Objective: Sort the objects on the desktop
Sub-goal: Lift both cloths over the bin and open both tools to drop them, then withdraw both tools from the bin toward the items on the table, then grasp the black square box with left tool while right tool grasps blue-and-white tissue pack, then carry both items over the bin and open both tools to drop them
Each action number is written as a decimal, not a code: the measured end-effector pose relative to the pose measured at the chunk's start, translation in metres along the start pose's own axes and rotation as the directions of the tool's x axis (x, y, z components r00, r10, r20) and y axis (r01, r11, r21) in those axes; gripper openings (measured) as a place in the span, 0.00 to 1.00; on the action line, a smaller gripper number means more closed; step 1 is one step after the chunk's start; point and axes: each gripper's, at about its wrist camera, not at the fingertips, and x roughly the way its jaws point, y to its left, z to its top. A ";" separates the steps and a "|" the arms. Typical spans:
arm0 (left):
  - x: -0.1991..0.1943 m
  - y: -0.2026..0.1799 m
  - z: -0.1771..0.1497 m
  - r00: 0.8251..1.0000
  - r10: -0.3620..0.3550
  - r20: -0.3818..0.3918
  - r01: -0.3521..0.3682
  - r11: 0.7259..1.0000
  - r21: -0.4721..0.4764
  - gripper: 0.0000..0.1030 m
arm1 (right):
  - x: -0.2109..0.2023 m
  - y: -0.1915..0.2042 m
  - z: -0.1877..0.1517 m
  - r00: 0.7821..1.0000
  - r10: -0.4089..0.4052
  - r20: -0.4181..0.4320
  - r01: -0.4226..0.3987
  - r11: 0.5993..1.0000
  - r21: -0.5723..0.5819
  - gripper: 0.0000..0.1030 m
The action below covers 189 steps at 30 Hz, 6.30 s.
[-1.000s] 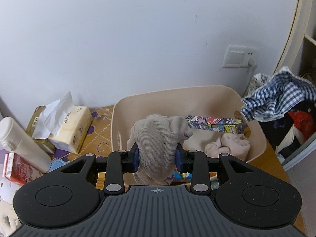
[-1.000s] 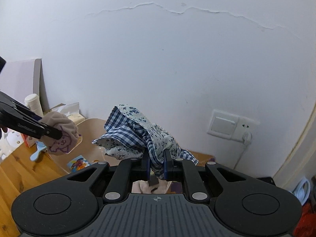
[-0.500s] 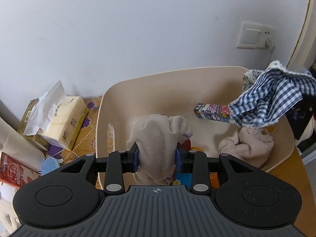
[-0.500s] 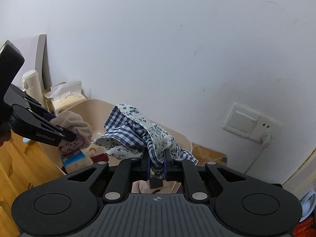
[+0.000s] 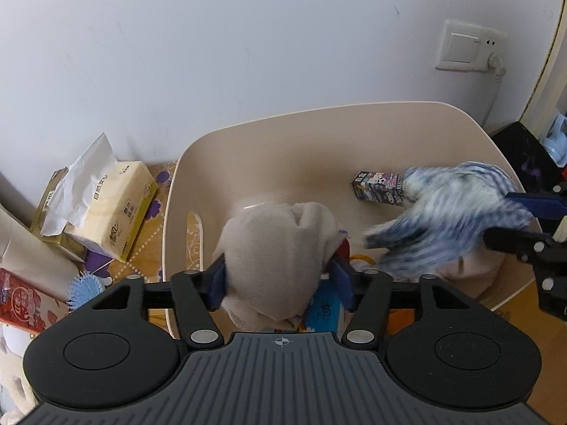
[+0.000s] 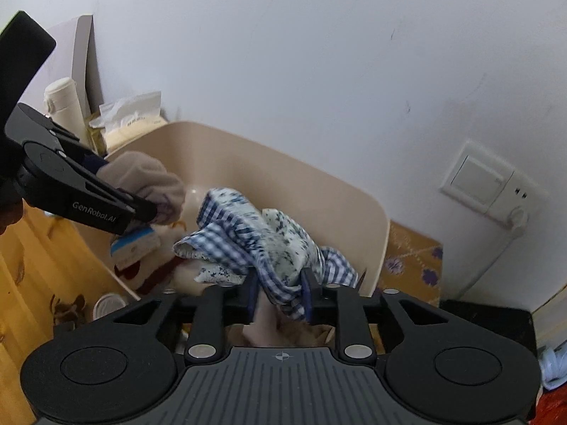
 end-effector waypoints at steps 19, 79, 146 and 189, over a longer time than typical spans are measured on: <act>-0.025 0.002 -0.009 0.999 0.008 0.041 -0.007 1.000 -0.017 0.78 | -0.023 -0.008 -0.009 1.000 0.000 -0.013 0.003 0.978 0.206 0.91; -0.071 0.031 -0.194 0.992 -0.129 0.007 0.127 0.986 0.111 0.79 | -0.097 0.086 -0.151 0.996 -0.072 0.059 0.057 0.971 0.232 1.00; -0.003 -0.011 -0.186 0.962 -0.271 -0.043 0.273 0.922 0.274 0.31 | 0.000 0.119 -0.143 0.988 0.122 -0.098 -0.119 0.992 0.039 0.47; -0.115 0.000 -0.182 0.959 -0.261 0.110 0.222 0.935 0.276 0.31 | -0.130 0.082 -0.162 0.996 0.035 0.084 -0.045 0.991 0.126 0.45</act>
